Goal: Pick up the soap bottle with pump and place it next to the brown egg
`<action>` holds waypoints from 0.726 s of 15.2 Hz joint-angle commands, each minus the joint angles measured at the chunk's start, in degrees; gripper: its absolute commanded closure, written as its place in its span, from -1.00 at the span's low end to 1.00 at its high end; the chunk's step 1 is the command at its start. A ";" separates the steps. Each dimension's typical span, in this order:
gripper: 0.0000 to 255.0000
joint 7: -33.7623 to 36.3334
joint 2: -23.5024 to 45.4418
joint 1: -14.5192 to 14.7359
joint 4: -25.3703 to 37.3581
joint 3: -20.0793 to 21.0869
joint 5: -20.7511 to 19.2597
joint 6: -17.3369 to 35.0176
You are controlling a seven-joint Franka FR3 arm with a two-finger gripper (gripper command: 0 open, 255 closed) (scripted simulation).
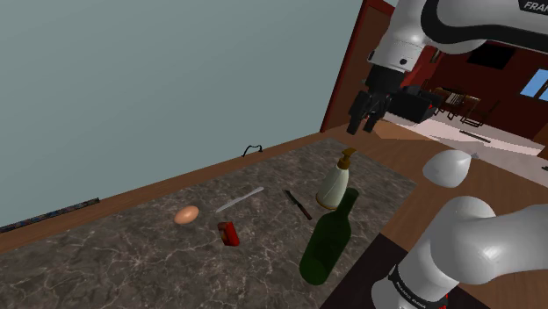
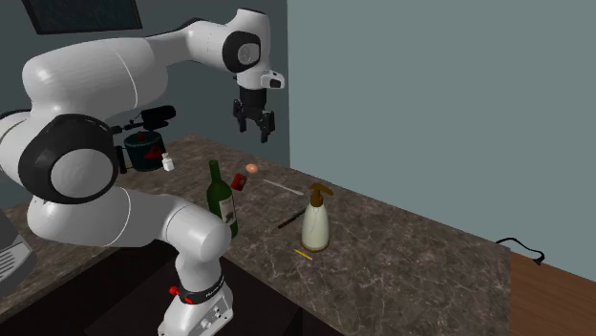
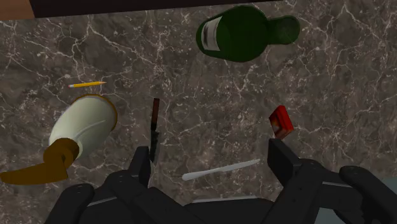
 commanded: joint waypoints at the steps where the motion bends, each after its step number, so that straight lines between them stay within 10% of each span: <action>1: -1.00 0.00 0.00 0.00 0.00 0.00 0.00 0.00; 11: -1.00 6.04 5.37 -8.91 -8.44 -5.10 -2.83 16.58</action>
